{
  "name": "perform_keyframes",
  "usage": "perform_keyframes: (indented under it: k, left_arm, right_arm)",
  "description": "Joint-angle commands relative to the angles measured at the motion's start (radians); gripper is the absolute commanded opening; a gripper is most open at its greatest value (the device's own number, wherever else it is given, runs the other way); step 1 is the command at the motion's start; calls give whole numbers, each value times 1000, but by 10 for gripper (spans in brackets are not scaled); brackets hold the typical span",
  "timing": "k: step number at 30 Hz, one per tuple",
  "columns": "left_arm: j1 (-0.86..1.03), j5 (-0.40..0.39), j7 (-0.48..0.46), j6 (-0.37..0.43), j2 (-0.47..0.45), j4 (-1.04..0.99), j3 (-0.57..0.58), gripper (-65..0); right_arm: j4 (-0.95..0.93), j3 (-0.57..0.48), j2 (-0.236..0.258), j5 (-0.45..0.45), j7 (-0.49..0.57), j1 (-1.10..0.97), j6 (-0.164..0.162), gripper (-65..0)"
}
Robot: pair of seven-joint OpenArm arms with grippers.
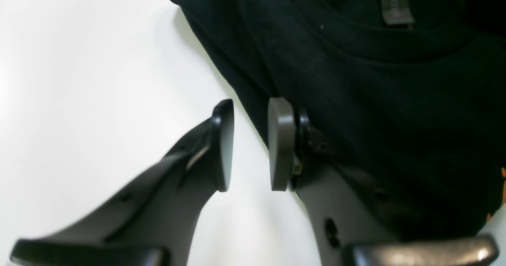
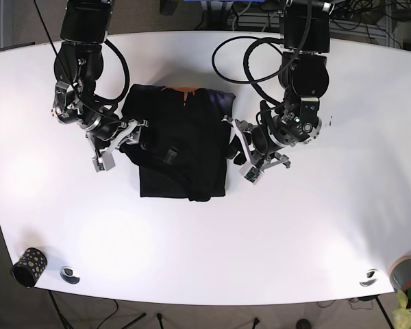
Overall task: Fold the T-shirt properly
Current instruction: 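Grasp the folded black bundle's edges with both grippers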
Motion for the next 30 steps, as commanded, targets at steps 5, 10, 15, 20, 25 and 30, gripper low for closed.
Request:
perform_keyframes:
  k: [5,10,15,20,25,30]
  left_arm:
    - [-6,-13,-23,-2,3,18,-1,-506]
    - [-6,-12,-23,-4,1,18,-1,-506]
    - [-6,-12,-23,-4,1,16,-1,-506]
    - [-6,-12,-23,-4,1,16,2,-506]
    - [-7,-12,-23,-4,3,16,2,-506]
    - [-6,-13,-23,-4,4,16,2,-506]
  right_arm:
    - [59,6,25,27,33,24,4,-335]
    - [89,0,26,22,32,24,2,-629]
    - [70,0,26,21,32,25,4,-650]
    - [65,0,26,22,32,39,4,-650]
    - [87,-1,25,27,32,76,4,-650]
    - [124,-1,25,27,29,123,4,-650]
